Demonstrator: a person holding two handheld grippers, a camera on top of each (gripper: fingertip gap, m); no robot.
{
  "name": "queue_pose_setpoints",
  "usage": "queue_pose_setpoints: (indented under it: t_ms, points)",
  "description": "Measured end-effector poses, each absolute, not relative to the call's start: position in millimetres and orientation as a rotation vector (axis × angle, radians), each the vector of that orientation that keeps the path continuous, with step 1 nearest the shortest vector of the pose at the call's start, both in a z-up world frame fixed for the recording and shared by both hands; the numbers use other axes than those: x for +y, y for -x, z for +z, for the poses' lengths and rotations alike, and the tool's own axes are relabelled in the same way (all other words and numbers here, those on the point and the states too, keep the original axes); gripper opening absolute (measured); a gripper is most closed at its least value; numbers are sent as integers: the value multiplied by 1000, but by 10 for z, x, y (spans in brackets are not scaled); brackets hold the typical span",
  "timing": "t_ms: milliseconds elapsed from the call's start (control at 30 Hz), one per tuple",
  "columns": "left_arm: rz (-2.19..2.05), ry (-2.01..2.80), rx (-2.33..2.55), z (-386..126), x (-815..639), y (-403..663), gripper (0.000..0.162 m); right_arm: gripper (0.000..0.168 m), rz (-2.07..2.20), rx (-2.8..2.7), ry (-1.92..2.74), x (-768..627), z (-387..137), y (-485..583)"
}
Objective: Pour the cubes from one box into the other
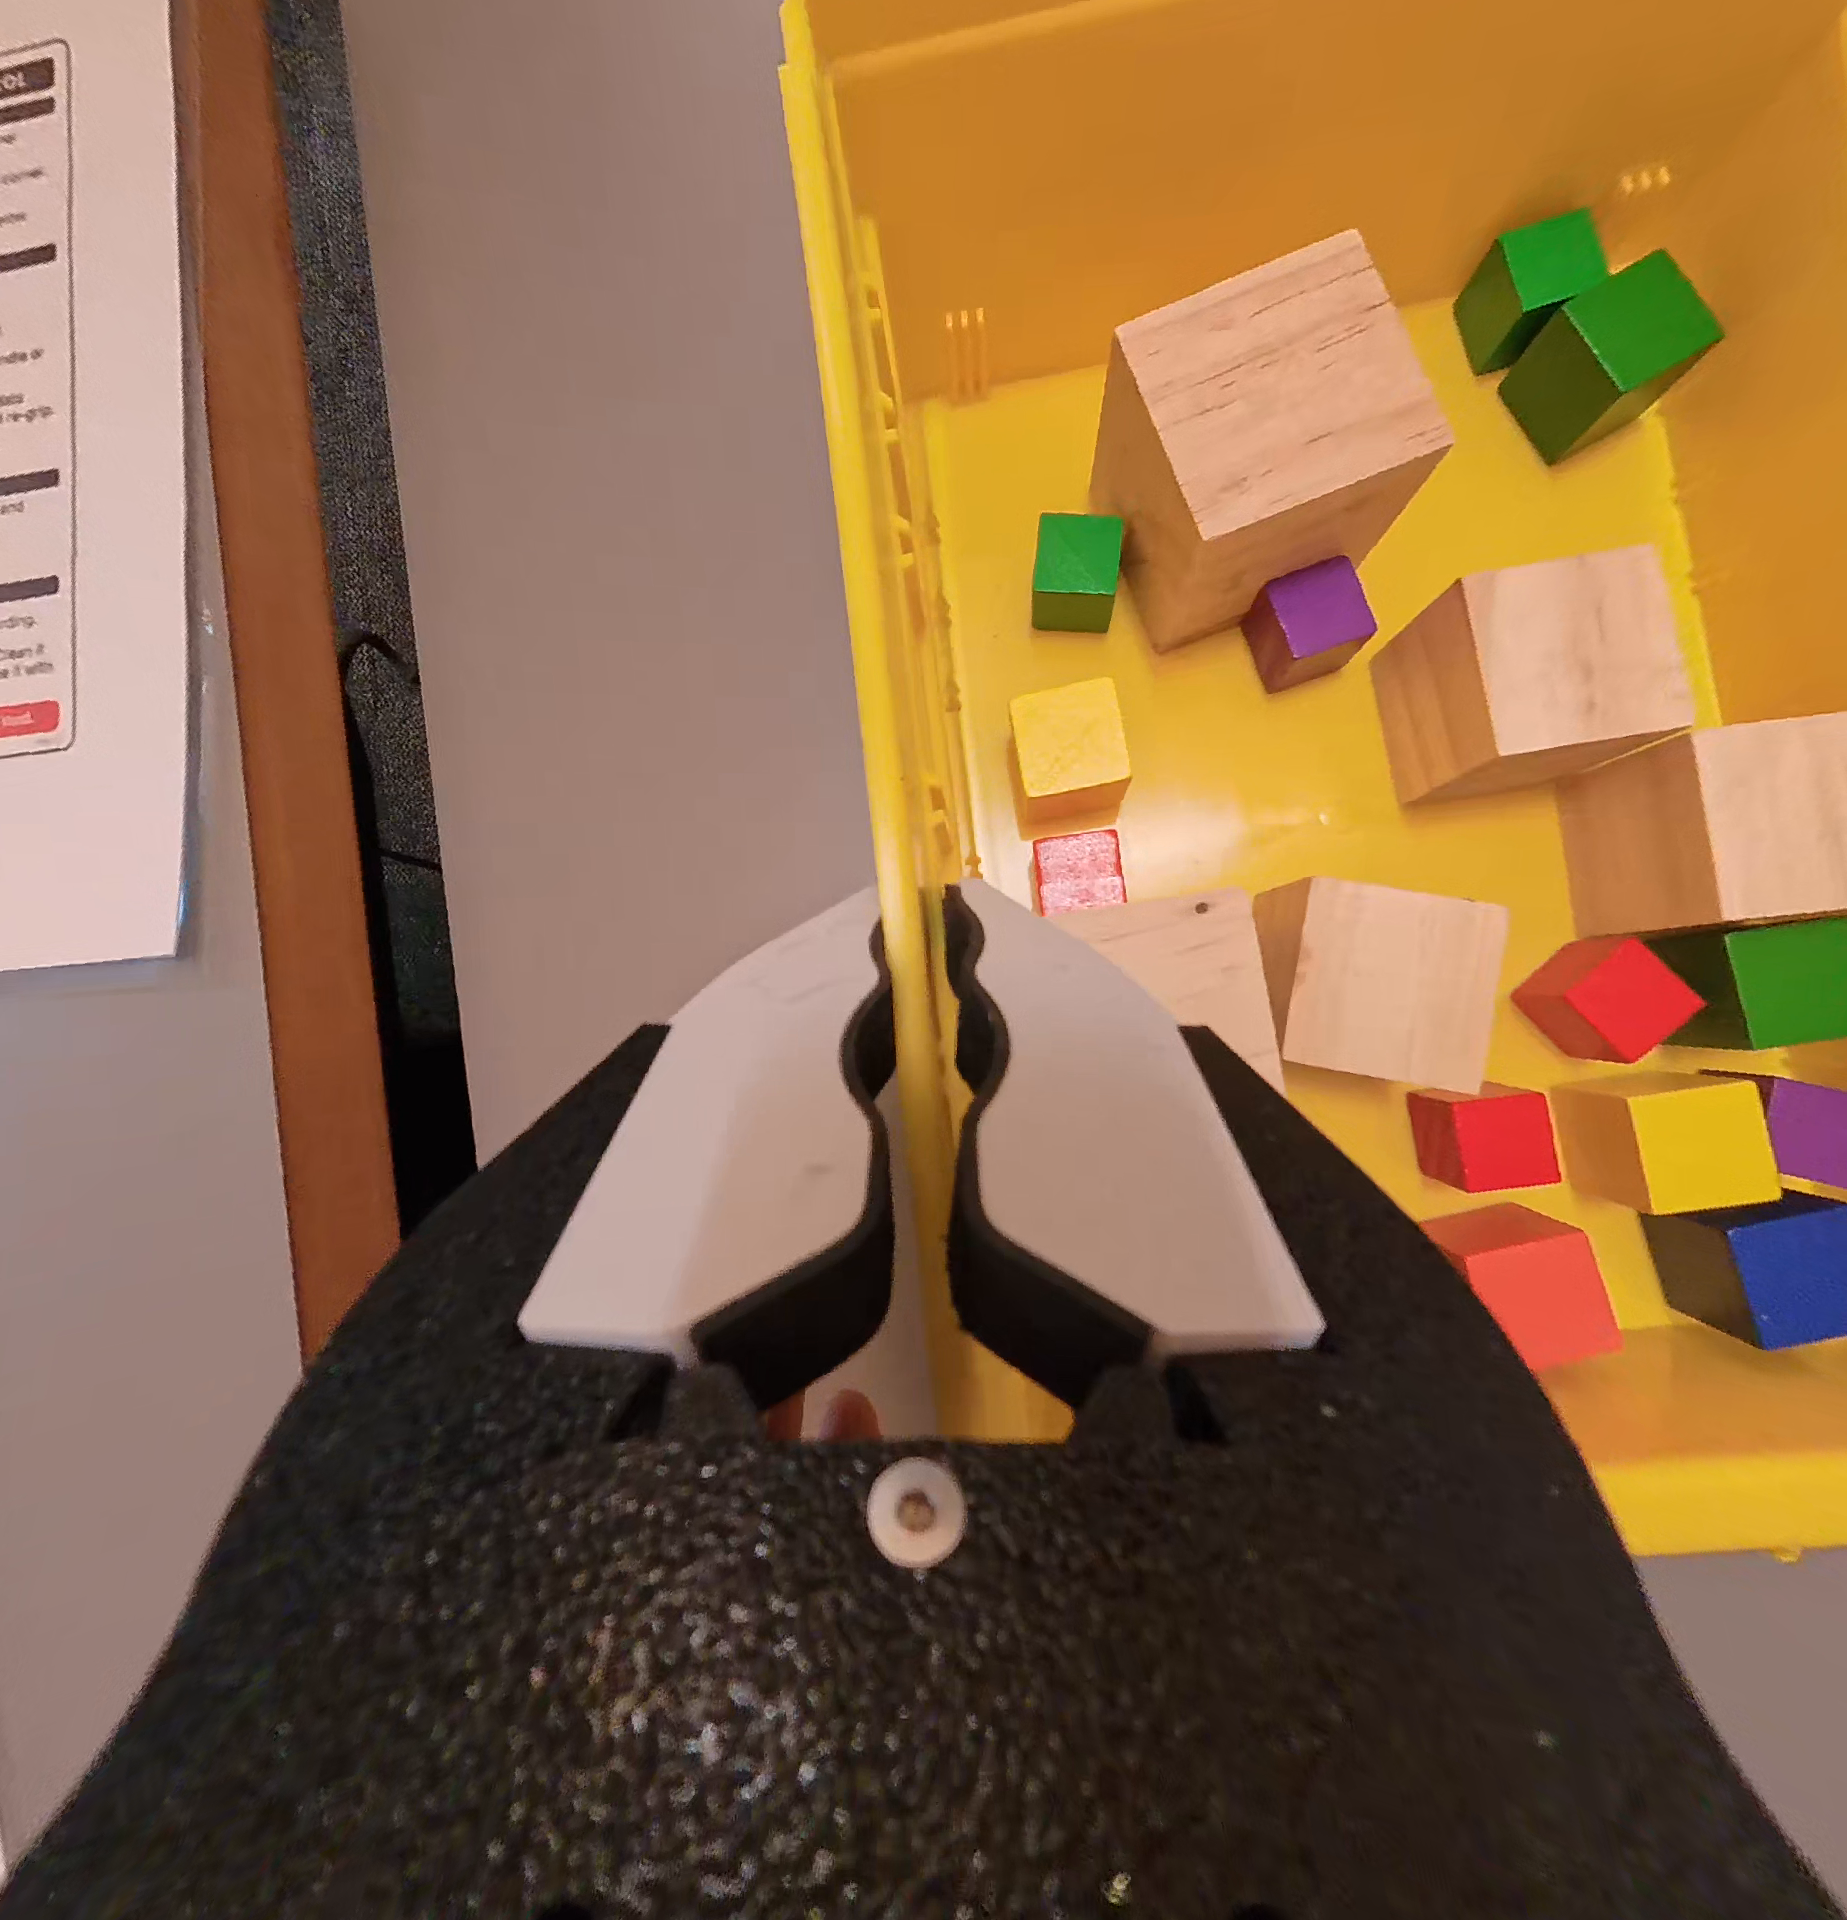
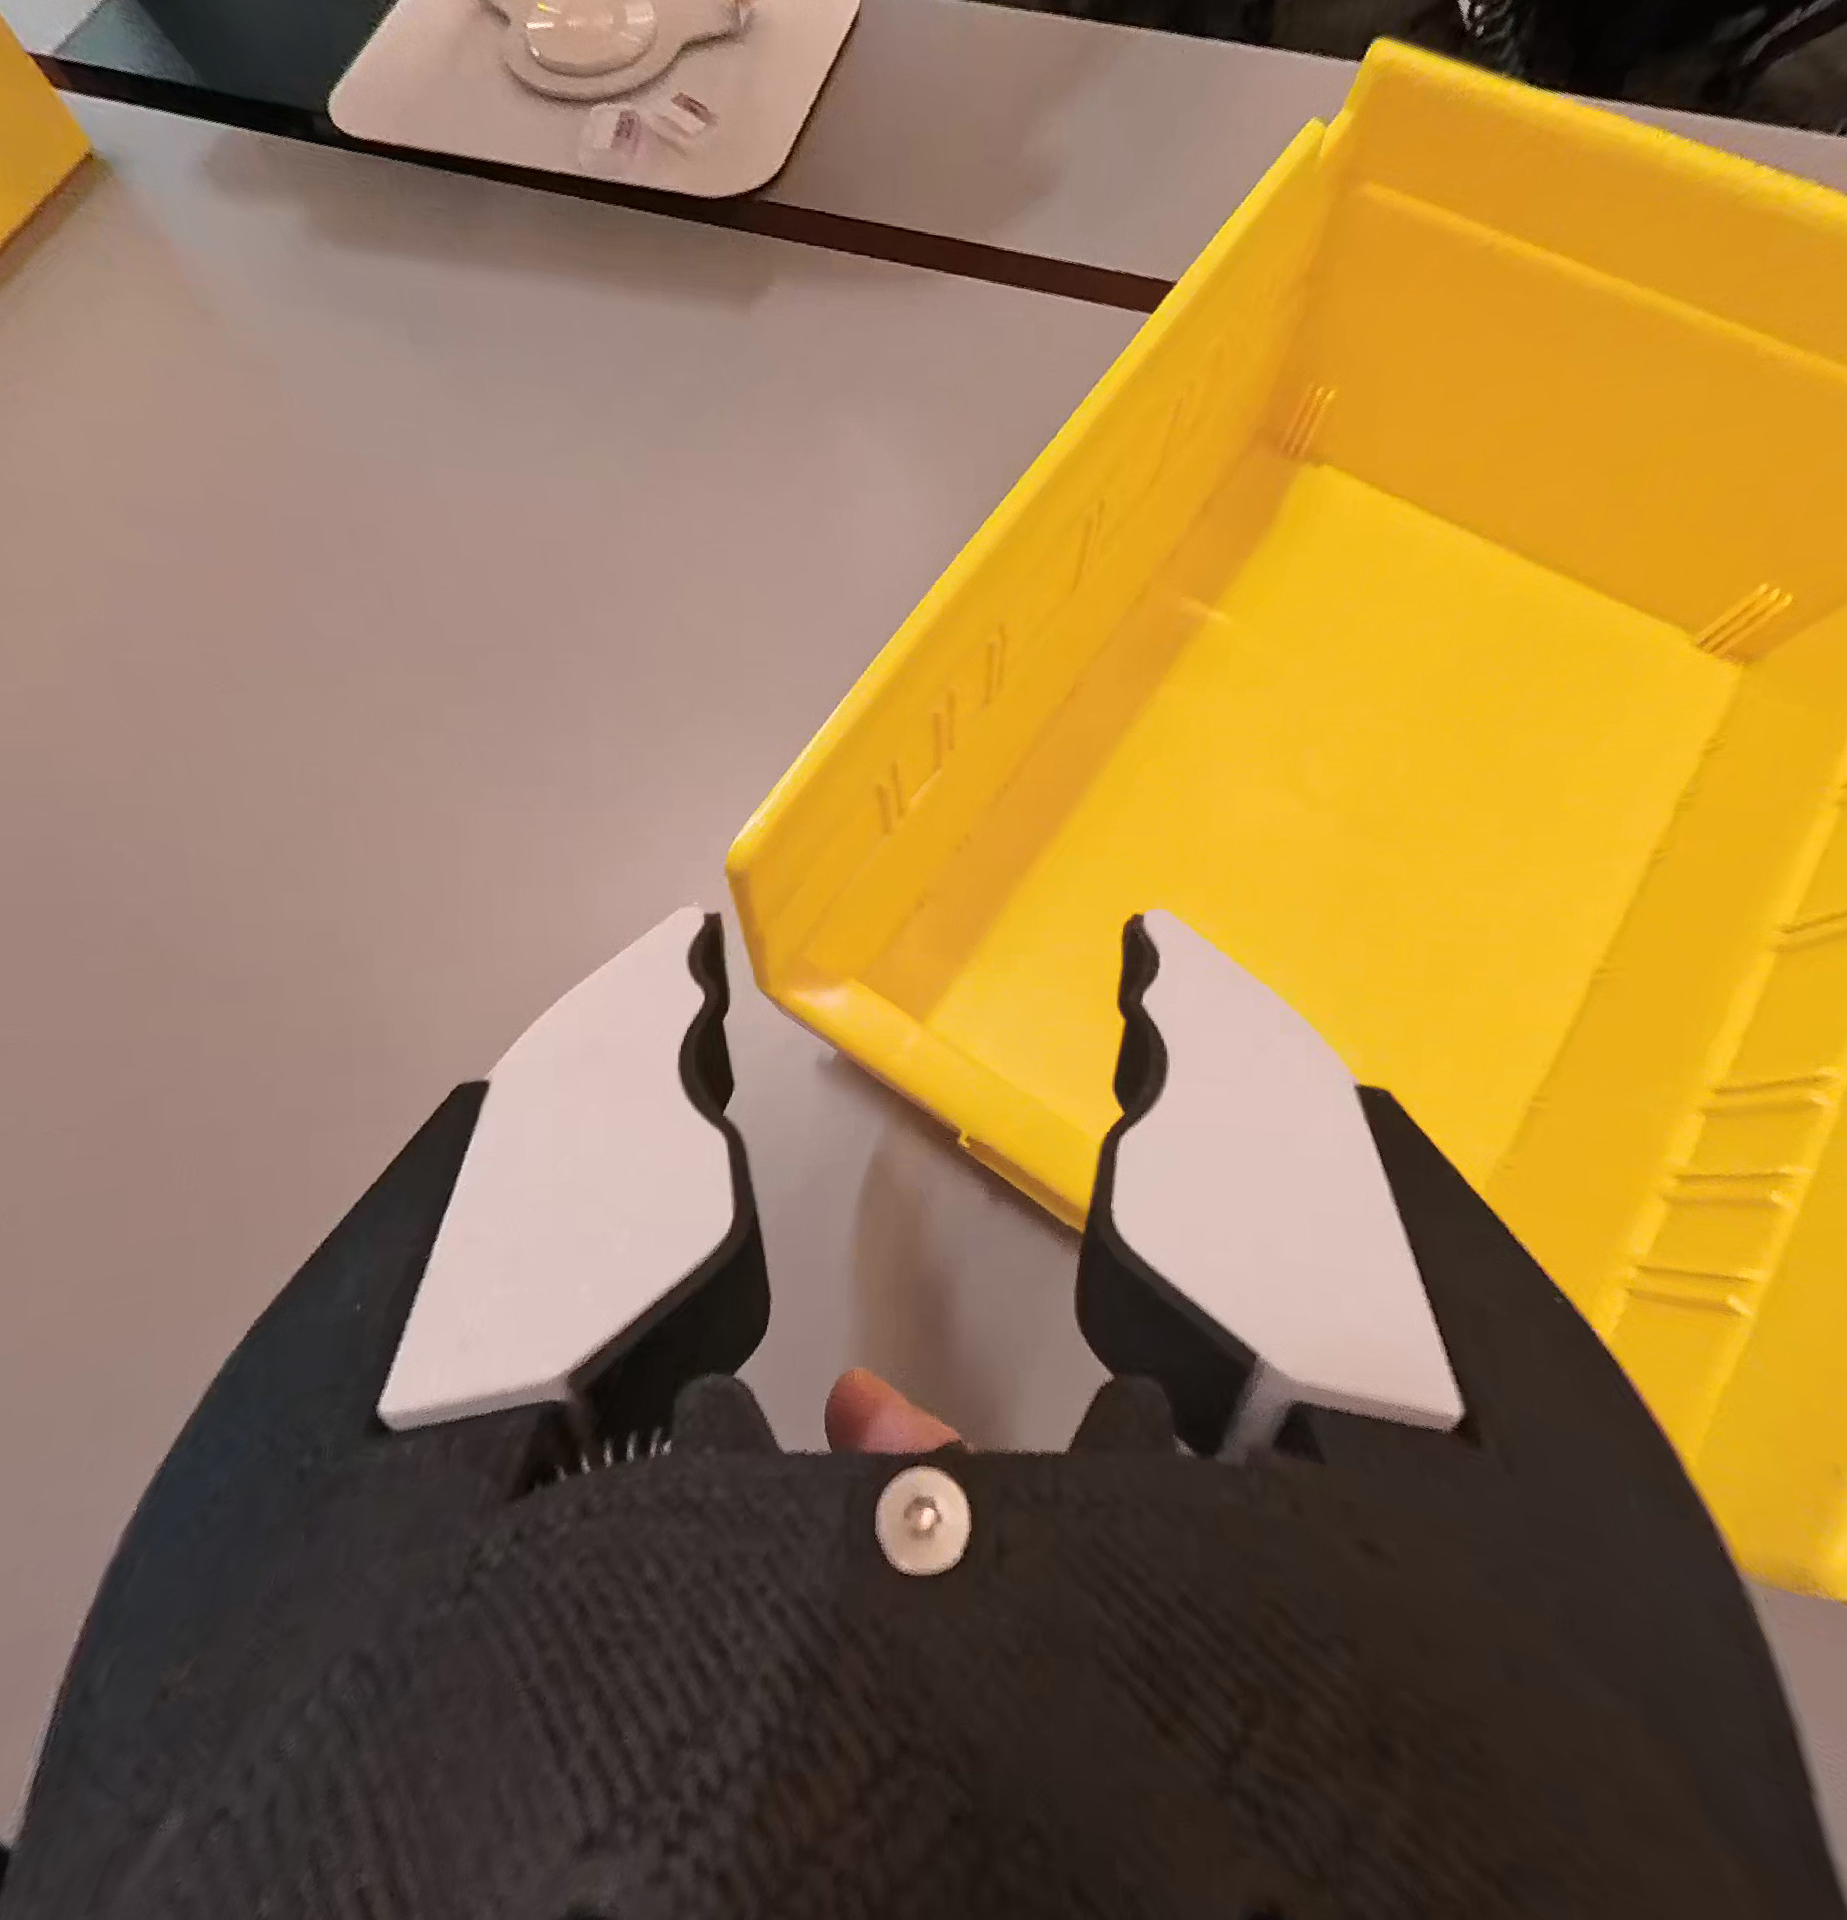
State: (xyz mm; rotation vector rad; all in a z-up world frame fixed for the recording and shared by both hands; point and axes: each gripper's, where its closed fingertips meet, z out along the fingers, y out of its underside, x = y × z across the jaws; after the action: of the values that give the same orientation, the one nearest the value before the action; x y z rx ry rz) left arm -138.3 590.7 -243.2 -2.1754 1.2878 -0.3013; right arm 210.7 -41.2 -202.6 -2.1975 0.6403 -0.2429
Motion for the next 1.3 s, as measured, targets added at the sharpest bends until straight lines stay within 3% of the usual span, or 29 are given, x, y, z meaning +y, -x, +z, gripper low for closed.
queue_pose_setpoints:
  t_ms: [233,600,800,1067,1300]
  points:
    - [-102,2042,1257,-2279,5976,1420,22,73,-230,621,2191,-400,-2045,-2033]
    - [-386,1822,983,-1247,5486,1366,58,78,-295,632,1953,-285,-1709,-2128]
    - [-426,1872,1005,-1381,5439,1551,66,95,-237,553,1863,137,-1534,-1901]
    - [-421,2148,1030,-1630,5576,1591,71,96,173,442,1862,1842,-1217,-954]
    - [-280,2230,1195,-1795,5614,1487,67,89,382,415,2098,3208,-1552,-250]
